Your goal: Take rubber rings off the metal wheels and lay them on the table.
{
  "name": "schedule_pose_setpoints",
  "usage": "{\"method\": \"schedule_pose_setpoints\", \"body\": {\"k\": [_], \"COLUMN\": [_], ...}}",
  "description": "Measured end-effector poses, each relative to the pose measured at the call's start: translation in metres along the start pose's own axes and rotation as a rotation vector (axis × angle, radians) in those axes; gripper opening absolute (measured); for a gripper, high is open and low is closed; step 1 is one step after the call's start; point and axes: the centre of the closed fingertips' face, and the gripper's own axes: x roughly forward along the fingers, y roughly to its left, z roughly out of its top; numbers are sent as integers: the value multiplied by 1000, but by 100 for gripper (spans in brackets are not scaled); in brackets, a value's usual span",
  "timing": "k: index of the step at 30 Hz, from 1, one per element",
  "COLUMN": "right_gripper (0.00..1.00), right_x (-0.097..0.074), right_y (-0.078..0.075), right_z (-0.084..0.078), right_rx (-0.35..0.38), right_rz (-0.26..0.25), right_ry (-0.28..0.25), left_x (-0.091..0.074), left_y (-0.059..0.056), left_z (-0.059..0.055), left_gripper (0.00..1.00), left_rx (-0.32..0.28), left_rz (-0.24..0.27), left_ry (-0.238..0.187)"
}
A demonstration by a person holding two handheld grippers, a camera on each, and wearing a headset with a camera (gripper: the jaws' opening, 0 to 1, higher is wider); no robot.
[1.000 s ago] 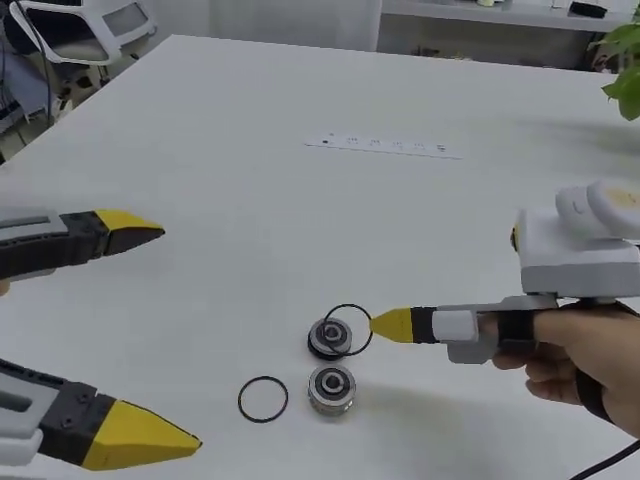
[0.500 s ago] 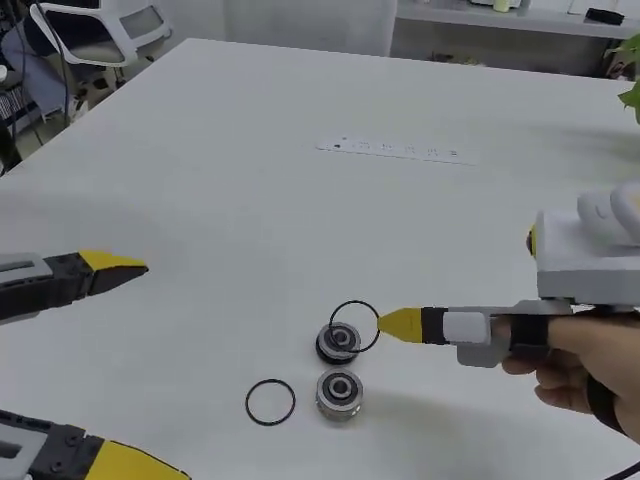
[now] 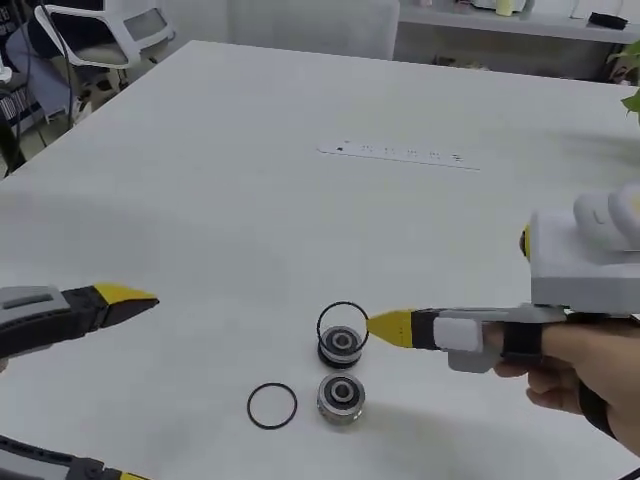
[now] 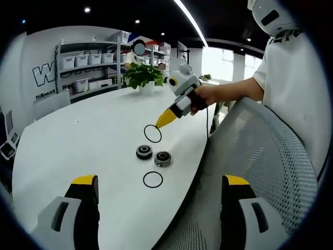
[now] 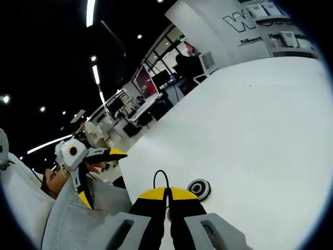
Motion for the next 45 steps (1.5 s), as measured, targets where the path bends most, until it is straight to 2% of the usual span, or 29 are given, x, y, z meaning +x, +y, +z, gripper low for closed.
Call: {"method": "schedule_pose_setpoints", "body": {"k": [6, 9, 17, 28, 39, 45], "right_gripper": [0, 0, 0, 0, 0, 0], "right_x": [4, 7, 20, 37, 54, 60], "right_y": [6, 10, 18, 22, 20, 20], "right_z": [1, 0, -11, -29, -48, -55], "right_rx": [-21, -35, -93, -171, -254, -294], "right_rz": [11, 18, 32, 15, -7, -18], "right_ry": [-2, 2, 53, 116, 180, 198], "left_x": [1, 1, 2, 2, 2, 2], "left_y": [2, 4, 3, 3, 4, 4], "left_z": [-3, -5, -6, -6, -6, -5], "left_gripper": [96, 96, 96, 94, 93, 91], "left_rx": [-31, -28, -38, -55, -63, -67], "left_rz": [8, 17, 19, 19, 22, 22], "left_ry": [-2, 9, 12, 5, 3, -1]}}
